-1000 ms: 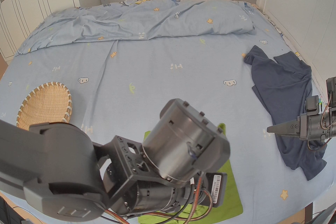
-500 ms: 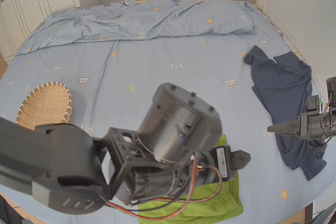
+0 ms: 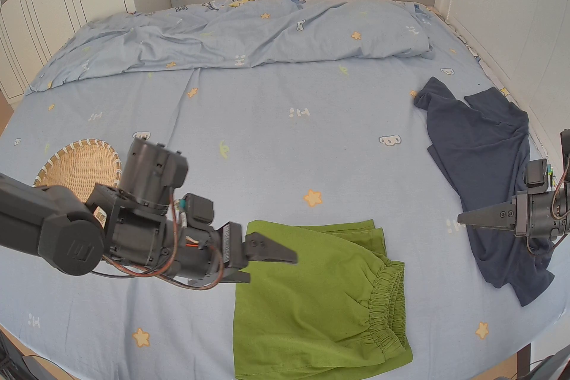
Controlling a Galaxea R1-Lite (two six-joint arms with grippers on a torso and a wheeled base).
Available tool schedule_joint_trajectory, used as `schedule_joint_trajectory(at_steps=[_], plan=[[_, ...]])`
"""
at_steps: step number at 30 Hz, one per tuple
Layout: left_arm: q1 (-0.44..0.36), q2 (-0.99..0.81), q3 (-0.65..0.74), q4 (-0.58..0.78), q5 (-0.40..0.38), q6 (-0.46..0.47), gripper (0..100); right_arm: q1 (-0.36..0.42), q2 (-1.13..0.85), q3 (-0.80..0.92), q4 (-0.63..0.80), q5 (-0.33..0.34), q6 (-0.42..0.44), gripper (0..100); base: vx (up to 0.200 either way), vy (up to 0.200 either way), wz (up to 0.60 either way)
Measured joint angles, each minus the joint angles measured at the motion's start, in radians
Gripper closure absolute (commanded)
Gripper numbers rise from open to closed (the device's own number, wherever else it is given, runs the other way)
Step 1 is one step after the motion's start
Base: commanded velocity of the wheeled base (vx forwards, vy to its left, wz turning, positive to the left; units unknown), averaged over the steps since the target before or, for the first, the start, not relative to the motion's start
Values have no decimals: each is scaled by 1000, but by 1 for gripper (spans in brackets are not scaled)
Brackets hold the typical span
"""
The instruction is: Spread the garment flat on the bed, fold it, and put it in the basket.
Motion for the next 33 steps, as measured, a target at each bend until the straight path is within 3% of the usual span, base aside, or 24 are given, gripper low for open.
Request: schedule_joint_trajectory(at_steps=[6, 11, 25, 33], plan=[[176, 56, 173, -140, -90, 137, 0, 32, -40, 0, 15, 0, 7, 0, 0, 0, 0], [210, 137, 224, -229, -106, 155, 0, 45, -62, 0, 19, 0, 12, 0, 0, 0, 0], [114, 255, 273, -414, -116, 129, 0, 57, -81, 4, 19, -1, 14, 0, 0, 0, 0], [51, 297, 316, -649, -110, -6, 0, 58, -80, 6, 17, -1, 13, 0, 0, 0, 0]])
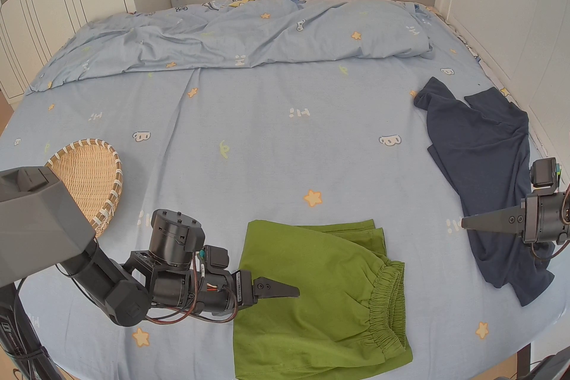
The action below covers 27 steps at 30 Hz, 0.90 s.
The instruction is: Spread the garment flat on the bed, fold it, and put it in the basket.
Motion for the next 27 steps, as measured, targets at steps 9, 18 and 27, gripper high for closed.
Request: schedule_joint_trajectory(at_steps=[9, 18, 27], plan=[[-34, 41, 74, -181, 2, -63, 0, 1, 5, 3, -4, 0, 0, 0, 0, 0, 0], [-40, 54, 86, -178, 3, -65, 100, 2, 7, 3, -5, 1, 0, 0, 0, 0, 0], [-40, 48, 84, -170, 0, -65, 100, 3, 7, 3, -1, 0, 0, 0, 0, 0, 0]])
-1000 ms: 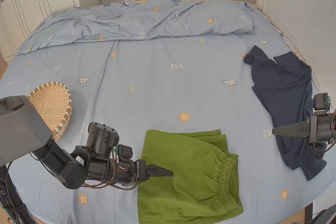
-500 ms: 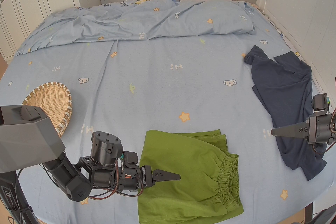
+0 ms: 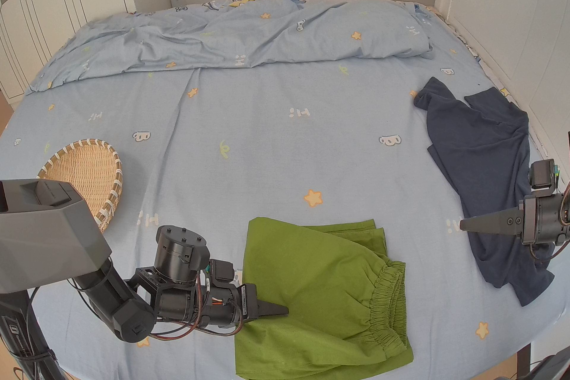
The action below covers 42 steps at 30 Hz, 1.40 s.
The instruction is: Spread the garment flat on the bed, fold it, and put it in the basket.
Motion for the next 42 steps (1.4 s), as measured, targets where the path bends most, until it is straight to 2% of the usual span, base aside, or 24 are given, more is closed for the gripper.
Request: schedule_joint_trajectory(at_steps=[5, 10, 15, 20, 25, 32, 42], plan=[[15, -34, -3, 50, -6, 4, 100, -2, -3, -10, 10, -1, 2, 0, 0, 0, 0], [39, -104, -39, 230, -7, 56, 100, -7, -19, -42, 59, -9, 14, 0, 0, 0, 0], [67, -180, -146, 517, -7, 121, 100, -14, -35, -106, 127, -15, 20, 0, 0, 0, 0], [107, -244, -319, 875, -5, 235, 100, -20, -42, -166, 178, -19, 24, 0, 0, 0, 0], [173, -284, -476, 1085, 0, 349, 100, -21, -40, -201, 217, -22, 25, 0, 0, 40, 0], [242, -334, -577, 1171, 4, 380, 100, -20, -35, -223, 239, -24, 26, 0, 0, 200, 0], [249, -366, -605, 1185, 4, 381, 100, -19, -36, -227, 241, -24, 26, 0, 0, 200, 0]])
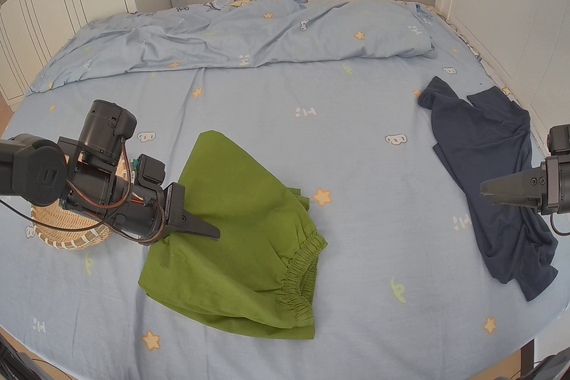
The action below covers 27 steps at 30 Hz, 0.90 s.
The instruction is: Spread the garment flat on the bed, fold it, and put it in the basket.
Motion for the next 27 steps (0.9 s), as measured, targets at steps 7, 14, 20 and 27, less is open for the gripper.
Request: schedule_joint_trajectory(at_steps=[7, 14, 20, 27], plan=[[-5, -4, -1, 0, 0, 1, 100, 0, -2, -1, -1, 0, 0, 0, 0, 200, 0], [-7, -4, 0, 0, -1, 2, 100, 0, -2, -2, -1, 1, 0, 0, 0, 200, 0], [-17, -5, 7, -2, 0, 20, 100, 0, -4, -2, 0, 0, 0, 0, 0, 67, 0], [-34, -26, 25, -5, 5, 48, 100, 5, -5, -1, 1, 1, 0, 0, 0, 0, 0]])
